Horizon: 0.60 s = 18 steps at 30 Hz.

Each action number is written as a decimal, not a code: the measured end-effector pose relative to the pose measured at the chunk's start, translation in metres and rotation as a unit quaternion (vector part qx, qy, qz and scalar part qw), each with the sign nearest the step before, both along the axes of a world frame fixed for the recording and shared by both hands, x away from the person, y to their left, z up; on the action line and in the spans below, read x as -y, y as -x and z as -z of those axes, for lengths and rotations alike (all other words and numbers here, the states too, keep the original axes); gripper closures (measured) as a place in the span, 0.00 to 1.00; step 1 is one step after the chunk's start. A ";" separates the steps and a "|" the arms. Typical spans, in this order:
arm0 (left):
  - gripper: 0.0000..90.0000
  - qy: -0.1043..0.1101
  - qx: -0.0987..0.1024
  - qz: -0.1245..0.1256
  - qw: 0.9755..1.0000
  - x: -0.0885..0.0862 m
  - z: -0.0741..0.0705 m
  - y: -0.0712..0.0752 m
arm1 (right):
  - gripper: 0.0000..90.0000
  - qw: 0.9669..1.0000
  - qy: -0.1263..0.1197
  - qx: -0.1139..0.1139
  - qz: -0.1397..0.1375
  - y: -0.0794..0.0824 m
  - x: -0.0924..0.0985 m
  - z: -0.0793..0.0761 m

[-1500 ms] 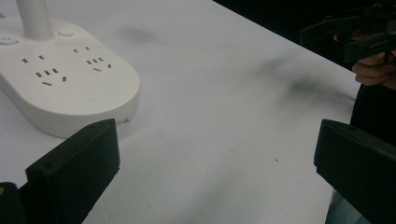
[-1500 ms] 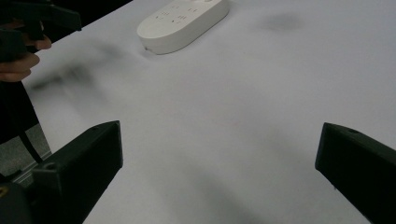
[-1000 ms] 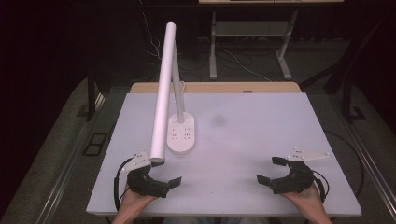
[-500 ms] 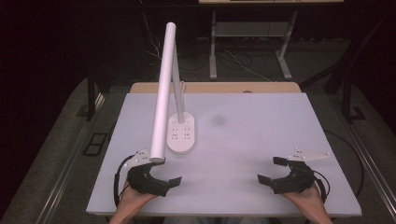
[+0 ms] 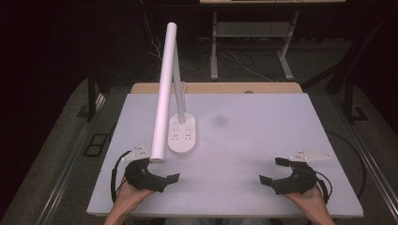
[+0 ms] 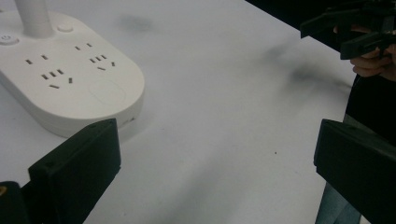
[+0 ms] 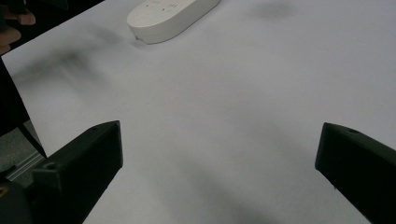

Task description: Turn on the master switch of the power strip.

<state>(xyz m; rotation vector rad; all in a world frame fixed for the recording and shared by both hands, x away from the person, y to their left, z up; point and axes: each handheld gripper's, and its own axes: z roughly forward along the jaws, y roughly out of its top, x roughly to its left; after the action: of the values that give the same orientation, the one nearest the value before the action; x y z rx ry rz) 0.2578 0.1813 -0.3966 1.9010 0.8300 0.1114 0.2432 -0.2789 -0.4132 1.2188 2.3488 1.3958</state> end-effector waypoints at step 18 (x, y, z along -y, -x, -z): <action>0.01 -0.008 -0.003 -0.006 1.000 -0.012 -0.017 -0.019 | 0.00 1.000 0.000 0.000 -0.001 0.000 0.001 0.000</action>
<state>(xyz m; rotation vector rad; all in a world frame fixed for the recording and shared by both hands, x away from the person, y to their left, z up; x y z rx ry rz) 0.2765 0.1938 -0.3798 1.9120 0.8463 0.1207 0.2430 -0.2798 -0.4135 1.2158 2.3511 1.3978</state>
